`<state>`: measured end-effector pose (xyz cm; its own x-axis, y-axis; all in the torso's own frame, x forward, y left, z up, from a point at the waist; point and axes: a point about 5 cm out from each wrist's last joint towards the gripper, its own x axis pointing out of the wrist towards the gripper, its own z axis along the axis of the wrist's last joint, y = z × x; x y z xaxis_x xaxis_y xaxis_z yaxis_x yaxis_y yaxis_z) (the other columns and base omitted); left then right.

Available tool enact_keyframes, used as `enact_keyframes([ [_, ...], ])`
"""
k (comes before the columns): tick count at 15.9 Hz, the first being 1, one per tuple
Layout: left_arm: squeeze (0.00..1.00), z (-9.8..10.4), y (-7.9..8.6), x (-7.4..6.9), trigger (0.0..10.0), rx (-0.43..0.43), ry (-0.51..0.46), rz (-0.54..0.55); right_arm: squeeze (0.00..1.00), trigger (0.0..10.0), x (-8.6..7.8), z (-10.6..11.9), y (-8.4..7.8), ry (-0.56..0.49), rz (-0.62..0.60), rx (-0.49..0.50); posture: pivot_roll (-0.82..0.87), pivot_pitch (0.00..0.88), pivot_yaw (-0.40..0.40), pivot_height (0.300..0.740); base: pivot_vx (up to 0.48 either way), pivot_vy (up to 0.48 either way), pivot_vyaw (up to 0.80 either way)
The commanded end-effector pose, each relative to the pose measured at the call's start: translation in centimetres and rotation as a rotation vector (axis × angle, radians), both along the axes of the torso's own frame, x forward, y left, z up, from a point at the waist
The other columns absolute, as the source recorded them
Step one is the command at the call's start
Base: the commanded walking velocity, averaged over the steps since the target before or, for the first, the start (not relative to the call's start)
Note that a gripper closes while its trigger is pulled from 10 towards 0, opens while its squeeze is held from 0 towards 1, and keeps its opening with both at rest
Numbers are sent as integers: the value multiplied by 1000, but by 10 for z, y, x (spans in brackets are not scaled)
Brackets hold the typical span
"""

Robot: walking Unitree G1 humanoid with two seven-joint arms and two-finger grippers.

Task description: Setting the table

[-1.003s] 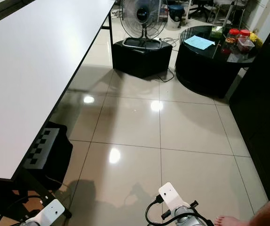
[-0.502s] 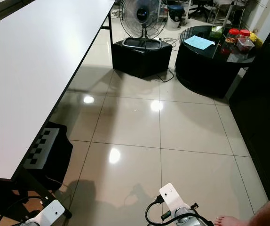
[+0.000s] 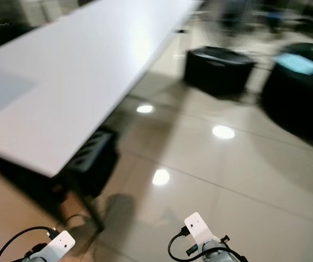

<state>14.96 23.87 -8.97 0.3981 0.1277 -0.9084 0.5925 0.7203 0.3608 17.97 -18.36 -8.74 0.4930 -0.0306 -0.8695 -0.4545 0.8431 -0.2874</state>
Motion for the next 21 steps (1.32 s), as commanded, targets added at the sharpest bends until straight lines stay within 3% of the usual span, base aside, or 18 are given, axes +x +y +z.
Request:
enact_keyframes([
  [1, 0, -1, 1, -2, 10000, 2, 9, 2, 0, 10000, 0, 0, 1, 6, -1, 5, 59, 0, 27, 740, 0, 0, 750],
  [21, 0, -1, 0, -3, 10000, -20, 11, 24, 0, 10000, -1, -1, 2, 18, -1, 17, 53, 0, 30, 740, 0, 0, 727],
])
